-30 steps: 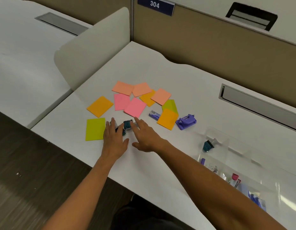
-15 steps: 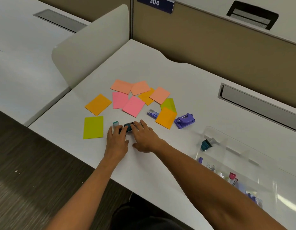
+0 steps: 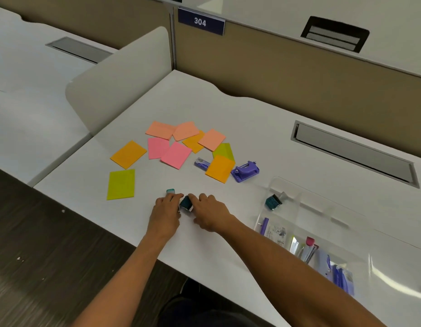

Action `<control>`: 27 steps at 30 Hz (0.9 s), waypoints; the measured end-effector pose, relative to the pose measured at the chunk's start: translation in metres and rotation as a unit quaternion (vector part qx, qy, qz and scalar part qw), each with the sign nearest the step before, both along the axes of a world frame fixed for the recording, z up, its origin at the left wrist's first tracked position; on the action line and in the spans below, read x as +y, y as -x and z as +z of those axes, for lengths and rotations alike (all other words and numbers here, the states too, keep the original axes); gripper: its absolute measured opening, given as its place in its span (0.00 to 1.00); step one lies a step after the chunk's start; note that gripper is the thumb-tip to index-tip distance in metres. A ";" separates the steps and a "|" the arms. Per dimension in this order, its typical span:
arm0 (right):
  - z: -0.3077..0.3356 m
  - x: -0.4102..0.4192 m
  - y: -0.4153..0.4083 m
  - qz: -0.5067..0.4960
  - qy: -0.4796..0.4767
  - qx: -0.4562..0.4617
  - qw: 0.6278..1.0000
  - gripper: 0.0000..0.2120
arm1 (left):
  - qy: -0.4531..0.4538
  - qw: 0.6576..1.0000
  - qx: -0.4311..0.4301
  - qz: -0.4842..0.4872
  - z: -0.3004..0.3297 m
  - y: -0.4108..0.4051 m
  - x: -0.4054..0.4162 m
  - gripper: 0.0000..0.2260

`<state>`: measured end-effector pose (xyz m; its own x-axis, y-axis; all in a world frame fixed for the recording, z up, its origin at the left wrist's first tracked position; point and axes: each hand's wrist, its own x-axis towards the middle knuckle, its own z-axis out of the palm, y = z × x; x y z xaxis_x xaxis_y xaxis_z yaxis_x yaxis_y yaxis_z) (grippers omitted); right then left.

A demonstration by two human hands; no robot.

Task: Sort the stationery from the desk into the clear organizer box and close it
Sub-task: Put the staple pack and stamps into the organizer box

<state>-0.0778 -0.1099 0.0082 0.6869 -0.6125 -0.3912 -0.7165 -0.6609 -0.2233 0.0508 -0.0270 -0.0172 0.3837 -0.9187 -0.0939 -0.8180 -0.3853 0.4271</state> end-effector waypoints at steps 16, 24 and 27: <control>0.032 0.000 0.075 -0.167 -0.005 -0.109 0.980 0.16 | 0.067 0.991 0.111 -0.026 0.036 0.055 -0.024 0.25; 0.055 -0.016 0.146 -0.283 0.043 -0.184 0.940 0.15 | 0.101 0.977 0.154 -0.110 0.063 0.107 -0.065 0.25; 0.058 -0.020 0.174 -0.327 0.077 -0.188 0.923 0.15 | 0.094 0.973 0.155 -0.143 0.070 0.131 -0.081 0.25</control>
<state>-0.2521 -0.1298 0.0660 0.2205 -0.9726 -0.0737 -0.8639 -0.1597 -0.4777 -0.0803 -0.1078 0.0527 0.0894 -0.9959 0.0150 -0.7015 -0.0522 0.7108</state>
